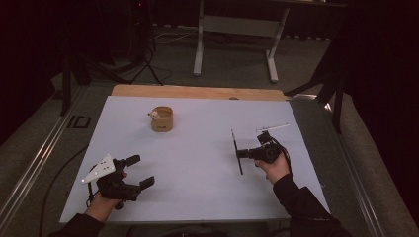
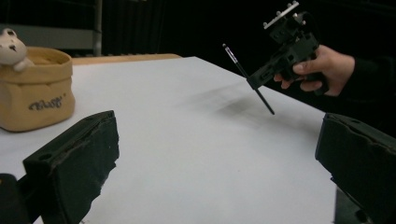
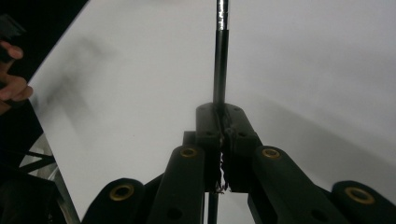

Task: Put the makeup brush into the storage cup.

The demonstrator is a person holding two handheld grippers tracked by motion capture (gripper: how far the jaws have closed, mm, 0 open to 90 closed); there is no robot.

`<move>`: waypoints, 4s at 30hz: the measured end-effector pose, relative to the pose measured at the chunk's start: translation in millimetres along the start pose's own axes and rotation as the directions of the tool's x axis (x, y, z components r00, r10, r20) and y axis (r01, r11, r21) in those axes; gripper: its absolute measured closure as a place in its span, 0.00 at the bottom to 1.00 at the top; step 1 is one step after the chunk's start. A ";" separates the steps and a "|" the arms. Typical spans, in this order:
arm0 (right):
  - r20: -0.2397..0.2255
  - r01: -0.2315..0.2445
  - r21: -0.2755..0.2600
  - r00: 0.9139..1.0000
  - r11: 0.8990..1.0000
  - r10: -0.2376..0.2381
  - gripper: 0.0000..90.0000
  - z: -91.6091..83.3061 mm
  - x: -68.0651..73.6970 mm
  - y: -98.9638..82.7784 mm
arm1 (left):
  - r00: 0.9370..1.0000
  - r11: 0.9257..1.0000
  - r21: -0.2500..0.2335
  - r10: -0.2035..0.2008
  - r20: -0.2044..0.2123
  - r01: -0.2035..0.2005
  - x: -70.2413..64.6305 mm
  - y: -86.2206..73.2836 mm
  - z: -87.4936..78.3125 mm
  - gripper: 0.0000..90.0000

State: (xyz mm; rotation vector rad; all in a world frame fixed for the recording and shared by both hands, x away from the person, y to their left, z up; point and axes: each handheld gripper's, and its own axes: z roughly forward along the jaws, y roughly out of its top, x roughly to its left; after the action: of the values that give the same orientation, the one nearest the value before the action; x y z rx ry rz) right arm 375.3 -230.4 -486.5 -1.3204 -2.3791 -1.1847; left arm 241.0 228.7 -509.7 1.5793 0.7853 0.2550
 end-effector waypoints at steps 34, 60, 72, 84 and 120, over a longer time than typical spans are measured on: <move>-0.057 0.139 -0.181 0.987 0.974 -0.151 0.96 -7.0 29.4 -3.0 | 0.991 0.984 0.176 -0.052 0.127 0.029 -8.1 57.2 52.4 0.01; -0.065 0.179 -0.176 0.979 0.968 -0.193 0.96 2.0 40.9 3.1 | 0.980 0.991 0.134 -0.006 0.197 -0.021 -18.5 94.6 137.5 0.22; -0.059 0.196 -0.171 0.976 0.966 -0.208 0.96 3.7 43.6 4.0 | 0.972 0.979 0.203 -0.047 0.232 -0.001 -22.8 88.0 180.0 0.52; -0.062 0.208 -0.172 0.973 0.963 -0.221 0.96 6.5 46.6 5.7 | 0.966 0.978 0.202 -0.096 0.241 0.047 -25.8 83.1 205.9 0.73; -0.011 0.303 -0.180 0.951 0.936 -0.310 0.79 4.5 58.6 10.0 | 0.948 0.984 0.179 -0.060 0.314 0.003 -26.0 92.4 200.4 0.96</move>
State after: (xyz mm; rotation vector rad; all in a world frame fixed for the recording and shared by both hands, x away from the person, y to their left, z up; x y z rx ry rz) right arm 349.3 -186.8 -455.1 -0.9790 -2.5693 -1.5210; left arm 369.6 56.7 -452.5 1.7188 0.5912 -0.0969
